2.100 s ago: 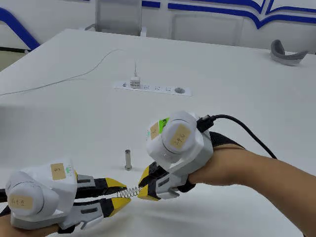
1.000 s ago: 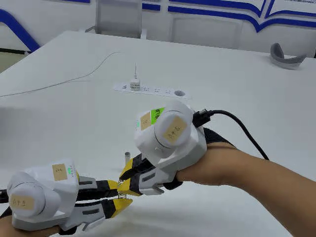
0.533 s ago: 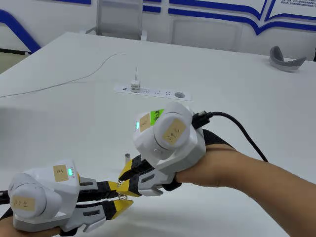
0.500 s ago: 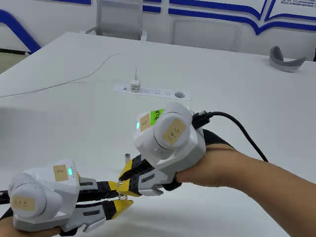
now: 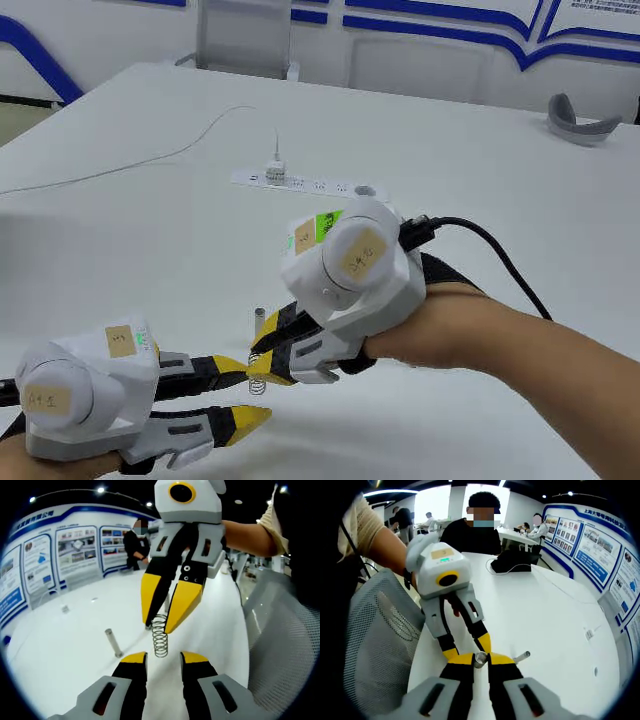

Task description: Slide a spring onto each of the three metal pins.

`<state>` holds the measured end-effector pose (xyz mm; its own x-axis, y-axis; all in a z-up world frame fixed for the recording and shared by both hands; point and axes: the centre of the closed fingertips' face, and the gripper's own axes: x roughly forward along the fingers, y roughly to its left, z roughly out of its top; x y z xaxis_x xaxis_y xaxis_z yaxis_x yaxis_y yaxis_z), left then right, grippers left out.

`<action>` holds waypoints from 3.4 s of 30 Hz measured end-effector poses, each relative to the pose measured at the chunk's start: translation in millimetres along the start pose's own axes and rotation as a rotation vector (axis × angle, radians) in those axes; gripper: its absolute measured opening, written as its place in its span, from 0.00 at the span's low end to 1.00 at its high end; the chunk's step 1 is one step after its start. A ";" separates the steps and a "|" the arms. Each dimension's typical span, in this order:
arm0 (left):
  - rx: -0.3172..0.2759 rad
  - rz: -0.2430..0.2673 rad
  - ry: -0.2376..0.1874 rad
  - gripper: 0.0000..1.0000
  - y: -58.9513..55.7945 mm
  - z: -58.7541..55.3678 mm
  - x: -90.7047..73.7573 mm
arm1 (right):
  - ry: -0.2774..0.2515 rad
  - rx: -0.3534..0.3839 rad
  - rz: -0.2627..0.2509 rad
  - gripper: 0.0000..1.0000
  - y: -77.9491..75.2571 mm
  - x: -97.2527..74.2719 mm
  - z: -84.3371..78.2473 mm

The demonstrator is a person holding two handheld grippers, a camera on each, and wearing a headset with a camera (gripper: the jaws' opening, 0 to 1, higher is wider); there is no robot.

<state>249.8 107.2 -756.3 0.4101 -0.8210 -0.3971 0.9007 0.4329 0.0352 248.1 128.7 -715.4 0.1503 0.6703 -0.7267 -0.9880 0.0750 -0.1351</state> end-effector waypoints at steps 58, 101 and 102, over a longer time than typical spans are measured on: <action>-0.114 0.099 0.011 0.58 25.9 -15.9 -11.8 | -0.030 0.063 -0.155 0.11 -81.8 -12.4 14.9; -0.134 0.096 0.015 0.57 29.6 -22.8 -12.4 | 0.023 0.103 -0.127 0.11 -85.5 21.3 -6.4; -0.134 0.096 0.016 0.57 29.5 -23.1 -12.4 | 0.026 0.103 -0.127 0.11 -85.2 21.8 -7.3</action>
<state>268.0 138.8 -771.5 0.4898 -0.7681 -0.4124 0.8301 0.5555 -0.0489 335.7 131.6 -724.7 0.2737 0.6316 -0.7254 -0.9593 0.2340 -0.1582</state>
